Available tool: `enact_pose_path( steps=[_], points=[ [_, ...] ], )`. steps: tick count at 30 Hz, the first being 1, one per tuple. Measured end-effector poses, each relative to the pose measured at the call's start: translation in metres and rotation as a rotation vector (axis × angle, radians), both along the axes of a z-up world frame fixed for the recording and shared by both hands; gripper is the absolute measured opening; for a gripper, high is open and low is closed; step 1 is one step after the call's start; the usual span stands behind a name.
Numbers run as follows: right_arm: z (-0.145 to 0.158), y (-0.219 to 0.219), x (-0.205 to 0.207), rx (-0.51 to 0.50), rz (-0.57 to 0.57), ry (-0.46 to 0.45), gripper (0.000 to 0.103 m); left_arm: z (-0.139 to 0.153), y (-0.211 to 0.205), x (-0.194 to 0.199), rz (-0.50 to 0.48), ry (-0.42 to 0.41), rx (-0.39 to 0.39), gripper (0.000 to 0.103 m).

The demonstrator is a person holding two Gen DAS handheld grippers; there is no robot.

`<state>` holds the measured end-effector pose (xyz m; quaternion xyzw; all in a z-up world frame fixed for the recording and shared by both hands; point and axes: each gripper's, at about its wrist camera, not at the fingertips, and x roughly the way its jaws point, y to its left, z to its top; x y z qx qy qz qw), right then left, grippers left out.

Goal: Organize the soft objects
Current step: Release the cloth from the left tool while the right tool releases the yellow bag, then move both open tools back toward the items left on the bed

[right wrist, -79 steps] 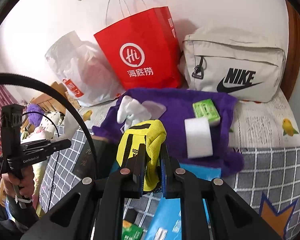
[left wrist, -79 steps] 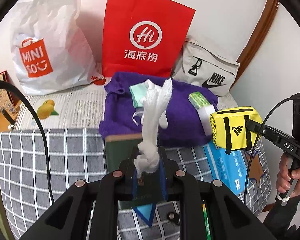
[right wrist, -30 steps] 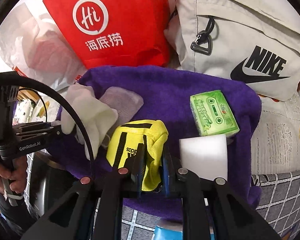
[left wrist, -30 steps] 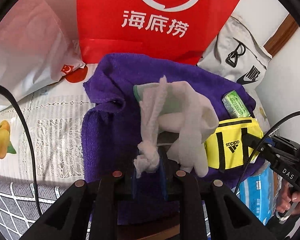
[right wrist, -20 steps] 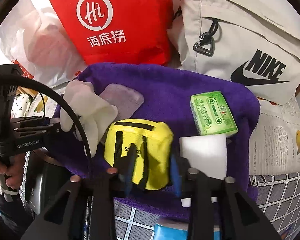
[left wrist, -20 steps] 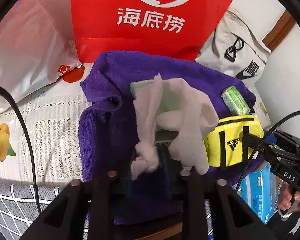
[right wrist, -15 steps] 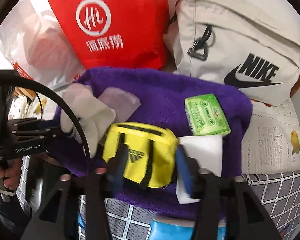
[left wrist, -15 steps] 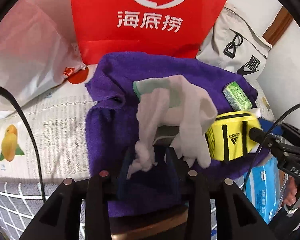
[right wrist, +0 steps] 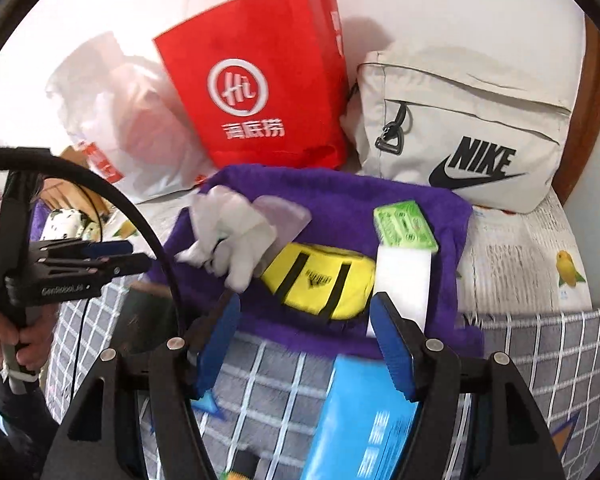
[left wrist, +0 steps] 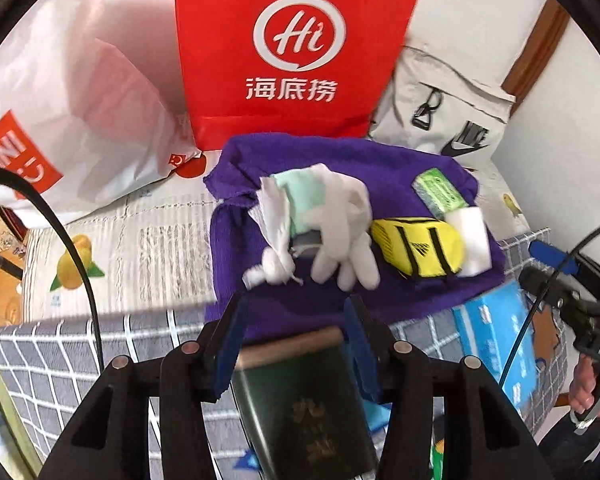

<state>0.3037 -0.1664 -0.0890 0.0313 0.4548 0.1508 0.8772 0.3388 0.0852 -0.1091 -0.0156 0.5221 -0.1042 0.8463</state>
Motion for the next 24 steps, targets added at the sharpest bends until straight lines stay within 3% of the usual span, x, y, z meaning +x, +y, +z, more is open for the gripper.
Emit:
enact_pose_path(
  steps=[14, 18, 22, 24],
  points=[
    [-0.036, 0.026, -0.15, -0.007, 0.108, 0.043, 0.067, 0.009, -0.007, -0.088, -0.003, -0.009, -0.001, 0.048],
    [-0.063, 0.028, -0.173, 0.013, 0.104, 0.098, 0.067, 0.006, -0.007, -0.113, 0.003, -0.012, -0.016, 0.048],
    [-0.097, 0.032, -0.181, -0.068, 0.046, 0.164, 0.067, -0.006, -0.002, -0.138, 0.003, 0.01, -0.045, 0.048],
    [-0.108, 0.032, -0.182, -0.058, 0.016, 0.18, 0.067, -0.01, 0.0, -0.148, -0.001, 0.018, -0.042, 0.048]
  ],
)
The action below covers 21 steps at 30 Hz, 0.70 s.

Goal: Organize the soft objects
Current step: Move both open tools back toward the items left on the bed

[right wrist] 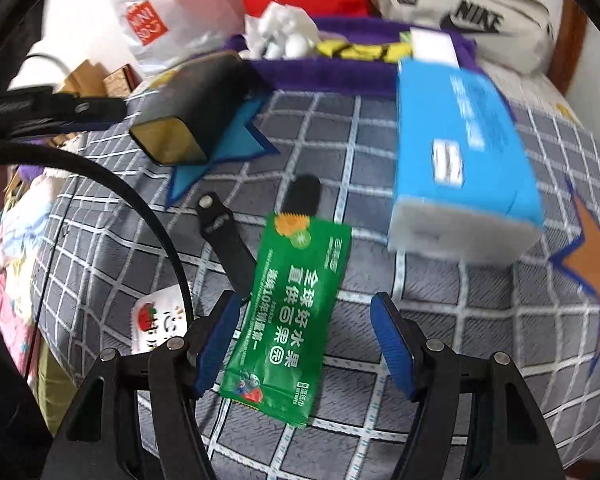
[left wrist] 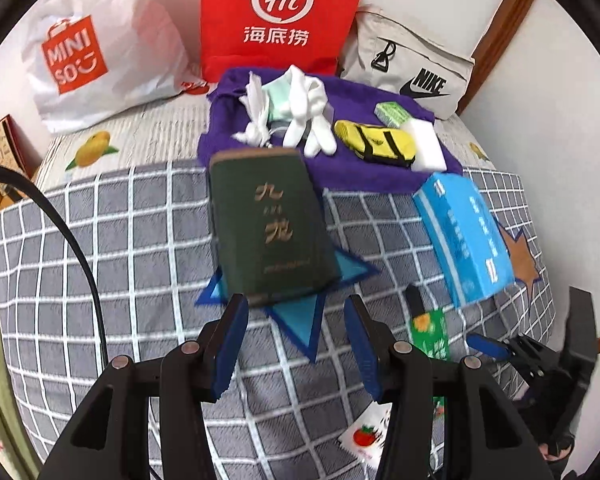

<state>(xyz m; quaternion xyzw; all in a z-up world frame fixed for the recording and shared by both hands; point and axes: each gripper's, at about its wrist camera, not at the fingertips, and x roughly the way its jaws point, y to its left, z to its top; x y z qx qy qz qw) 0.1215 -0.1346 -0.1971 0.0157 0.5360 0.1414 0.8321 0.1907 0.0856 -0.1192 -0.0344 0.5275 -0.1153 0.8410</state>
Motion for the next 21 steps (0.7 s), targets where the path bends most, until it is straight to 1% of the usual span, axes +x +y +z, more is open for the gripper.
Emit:
enact_pose_path(
  steps=[2, 3, 5, 8, 9, 11, 12, 13, 14, 16, 21],
  points=[
    [-0.007, 0.001, -0.001, 0.014, -0.016, 0.009, 0.067, -0.003, 0.003, -0.008, 0.003, 0.001, 0.002, 0.048],
    [-0.01, 0.004, -0.001, 0.002, -0.014, 0.008, 0.068, -0.004, 0.004, -0.011, 0.002, 0.001, 0.004, 0.048],
    [-0.012, 0.01, -0.006, -0.051, -0.021, -0.036, 0.068, -0.008, 0.006, -0.02, -0.007, 0.005, 0.007, 0.048],
    [-0.015, 0.021, -0.013, -0.121, -0.029, -0.07, 0.069, -0.014, 0.011, -0.03, -0.007, 0.01, 0.003, 0.048],
    [-0.017, 0.023, -0.015, -0.136, -0.031, -0.087, 0.067, -0.016, 0.013, -0.033, -0.004, 0.012, 0.002, 0.048],
    [-0.018, 0.022, -0.017, -0.127, -0.022, -0.1, 0.059, -0.02, 0.019, -0.039, 0.008, 0.016, -0.001, 0.048],
    [-0.017, 0.021, -0.019, -0.137, -0.017, -0.106, 0.046, -0.023, 0.021, -0.041, 0.012, 0.017, -0.005, 0.048],
    [-0.016, 0.02, -0.019, -0.146, -0.019, -0.109, 0.039, -0.025, 0.025, -0.044, 0.019, 0.021, -0.013, 0.048],
    [-0.016, 0.018, -0.018, -0.132, -0.021, -0.102, 0.039, -0.027, 0.026, -0.046, 0.022, 0.024, -0.019, 0.048],
    [-0.014, 0.013, -0.017, -0.101, -0.024, -0.091, 0.033, -0.031, 0.029, -0.051, 0.028, 0.03, -0.025, 0.048],
    [-0.006, 0.006, -0.022, -0.039, -0.023, -0.081, 0.033, -0.035, 0.026, -0.062, 0.008, 0.022, -0.03, 0.048]
  ],
)
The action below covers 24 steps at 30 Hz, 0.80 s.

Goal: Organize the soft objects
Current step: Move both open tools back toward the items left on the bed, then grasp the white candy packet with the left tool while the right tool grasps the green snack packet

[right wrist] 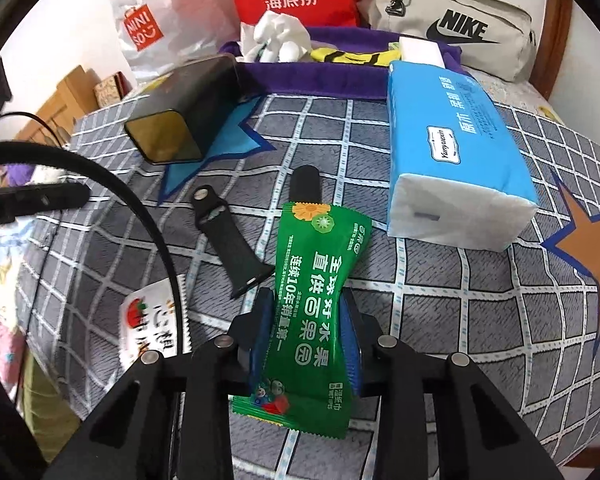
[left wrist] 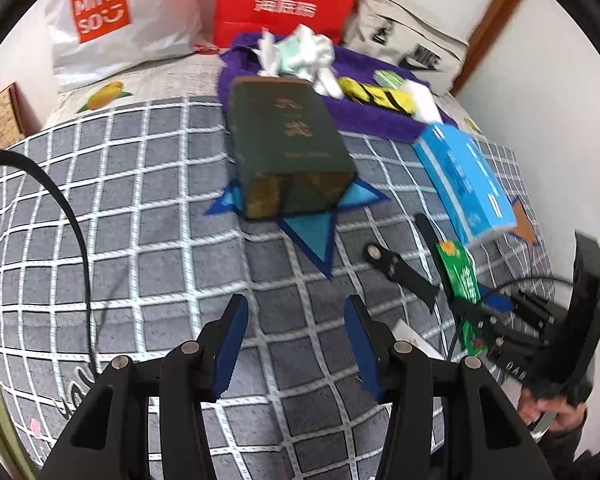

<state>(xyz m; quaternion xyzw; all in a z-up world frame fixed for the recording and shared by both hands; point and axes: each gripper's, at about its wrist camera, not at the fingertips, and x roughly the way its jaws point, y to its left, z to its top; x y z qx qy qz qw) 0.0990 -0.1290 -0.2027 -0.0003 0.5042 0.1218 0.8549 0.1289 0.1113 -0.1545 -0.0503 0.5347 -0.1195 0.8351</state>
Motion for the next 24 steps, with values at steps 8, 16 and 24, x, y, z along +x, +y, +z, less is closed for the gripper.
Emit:
enact_pose_path(
  steps=[8, 16, 24],
  points=[
    [0.024, -0.014, -0.012, 0.006, -0.009, -0.043, 0.033, -0.021, -0.038, -0.021, -0.165, 0.022, -0.049, 0.056],
    [0.042, -0.038, -0.024, -0.004, -0.036, -0.085, 0.033, -0.038, -0.078, -0.04, -0.308, 0.01, -0.024, 0.07],
    [0.057, -0.054, -0.031, -0.001, -0.068, -0.135, 0.033, -0.048, -0.1, -0.052, -0.405, -0.007, 0.061, 0.079]
  ],
)
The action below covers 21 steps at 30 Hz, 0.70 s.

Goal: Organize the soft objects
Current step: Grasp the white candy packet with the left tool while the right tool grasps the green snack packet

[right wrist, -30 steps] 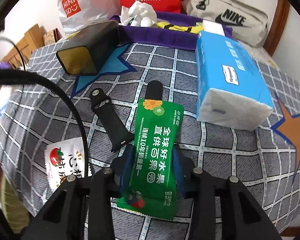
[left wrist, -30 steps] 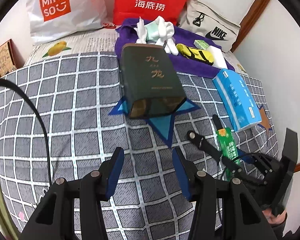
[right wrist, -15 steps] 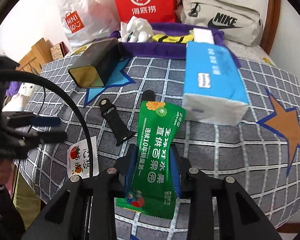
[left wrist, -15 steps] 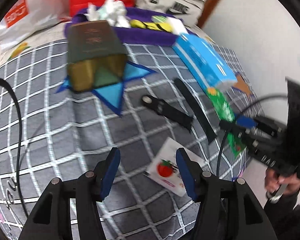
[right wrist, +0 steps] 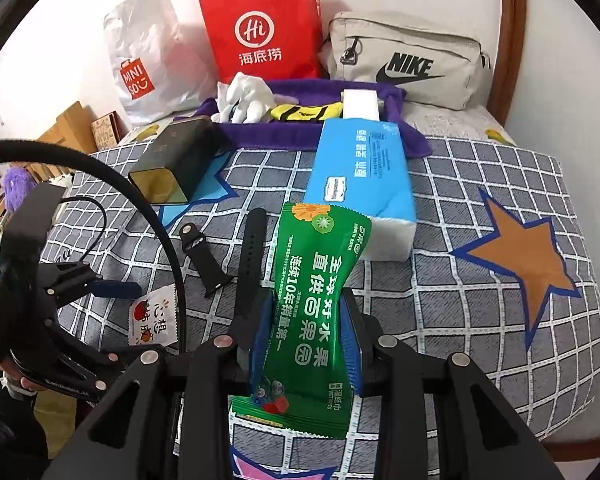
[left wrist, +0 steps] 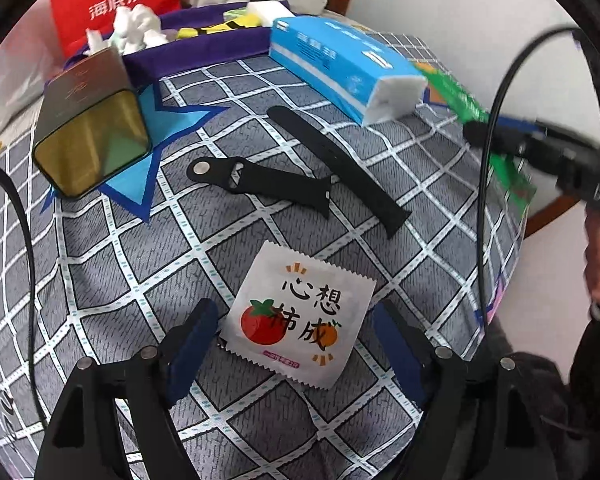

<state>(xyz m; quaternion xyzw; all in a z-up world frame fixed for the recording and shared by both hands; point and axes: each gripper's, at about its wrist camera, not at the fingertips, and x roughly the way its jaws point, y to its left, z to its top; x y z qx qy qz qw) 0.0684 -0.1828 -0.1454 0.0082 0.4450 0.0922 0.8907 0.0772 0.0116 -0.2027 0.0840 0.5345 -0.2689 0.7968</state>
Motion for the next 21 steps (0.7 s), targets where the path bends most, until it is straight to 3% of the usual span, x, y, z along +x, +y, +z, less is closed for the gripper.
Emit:
enact_pose_path(
  steps=[5, 8, 9, 13, 21],
  points=[
    [-0.004, -0.001, 0.0, 0.005, 0.001, 0.008, 0.033, -0.002, -0.008, -0.006, -0.027, -0.037, 0.072, 0.079],
    [-0.009, -0.003, -0.001, 0.032, 0.011, 0.018, 0.033, -0.004, -0.017, -0.01, -0.036, -0.087, 0.142, 0.066],
    [-0.011, -0.004, -0.001, 0.043, 0.01, 0.023, 0.033, -0.005, -0.02, -0.012, -0.042, -0.117, 0.163, 0.055],
    [-0.014, -0.007, 0.001, 0.05, 0.008, 0.031, 0.033, 0.002, -0.013, -0.005, -0.005, -0.109, 0.145, 0.042],
    [-0.006, -0.008, -0.001, 0.06, 0.03, 0.014, 0.033, 0.004, 0.001, 0.012, 0.042, -0.079, 0.11, 0.031]
  ],
)
